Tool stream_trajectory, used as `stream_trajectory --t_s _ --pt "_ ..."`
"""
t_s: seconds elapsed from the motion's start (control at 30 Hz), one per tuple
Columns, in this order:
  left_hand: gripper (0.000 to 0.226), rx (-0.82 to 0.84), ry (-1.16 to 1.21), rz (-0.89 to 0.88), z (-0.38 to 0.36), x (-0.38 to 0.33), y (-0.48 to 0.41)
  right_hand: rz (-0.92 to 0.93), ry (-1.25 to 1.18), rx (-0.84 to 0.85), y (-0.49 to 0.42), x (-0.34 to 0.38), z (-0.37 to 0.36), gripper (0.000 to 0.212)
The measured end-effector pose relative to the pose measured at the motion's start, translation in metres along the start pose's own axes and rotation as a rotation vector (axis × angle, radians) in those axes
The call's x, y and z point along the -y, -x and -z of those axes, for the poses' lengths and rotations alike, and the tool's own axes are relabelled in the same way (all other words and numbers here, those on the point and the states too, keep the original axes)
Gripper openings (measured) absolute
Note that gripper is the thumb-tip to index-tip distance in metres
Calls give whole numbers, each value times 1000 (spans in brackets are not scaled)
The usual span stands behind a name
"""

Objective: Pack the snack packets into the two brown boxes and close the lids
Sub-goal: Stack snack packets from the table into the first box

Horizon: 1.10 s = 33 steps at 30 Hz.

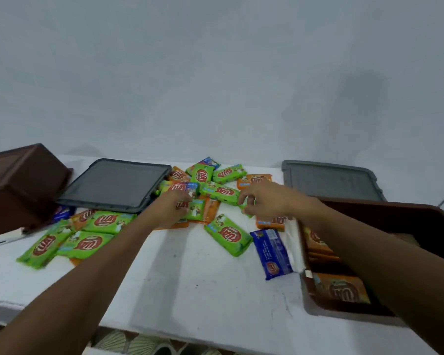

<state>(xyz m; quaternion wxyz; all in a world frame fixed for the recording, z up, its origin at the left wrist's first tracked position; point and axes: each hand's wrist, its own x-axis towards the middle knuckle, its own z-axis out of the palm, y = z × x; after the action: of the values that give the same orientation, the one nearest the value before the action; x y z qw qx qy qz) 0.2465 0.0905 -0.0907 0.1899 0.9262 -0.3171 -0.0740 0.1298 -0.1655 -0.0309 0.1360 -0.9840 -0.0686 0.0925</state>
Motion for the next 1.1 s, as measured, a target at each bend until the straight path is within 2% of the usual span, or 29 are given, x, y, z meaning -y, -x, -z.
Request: stream_trajectory --t_s 0.1,0.23,0.3,0.37,0.5,0.6,0.77,0.83,0.93,1.1 --pt "42 22 -66 -58 -1 16 -7 -98 64 182 -23 21 -19 45" --pt "60 75 -195 -27 -3 24 -17 -246 108 239 -38 36 -45 66" --pt "63 129 -209 -8 -3 25 -21 -269 100 257 -41 43 -50 58" --pt "59 153 -219 -7 -4 23 -22 -306 76 265 -43 46 -51 39" --pt "56 142 -185 14 -3 20 -20 -360 46 251 -41 57 -52 36" --pt "56 146 -125 4 -5 23 -17 -368 26 203 -37 66 -56 19" --pt "73 128 -61 -53 -6 21 -5 -366 -101 217 -30 74 -56 48" --pt "63 121 -20 -88 -4 19 -1 -354 -127 223 -27 76 -55 50" --pt "45 144 111 -34 10 16 3 -317 -153 236 -18 77 -41 42" --pt "51 148 255 -26 44 -30 8 -225 -269 150 37 56 23 58"
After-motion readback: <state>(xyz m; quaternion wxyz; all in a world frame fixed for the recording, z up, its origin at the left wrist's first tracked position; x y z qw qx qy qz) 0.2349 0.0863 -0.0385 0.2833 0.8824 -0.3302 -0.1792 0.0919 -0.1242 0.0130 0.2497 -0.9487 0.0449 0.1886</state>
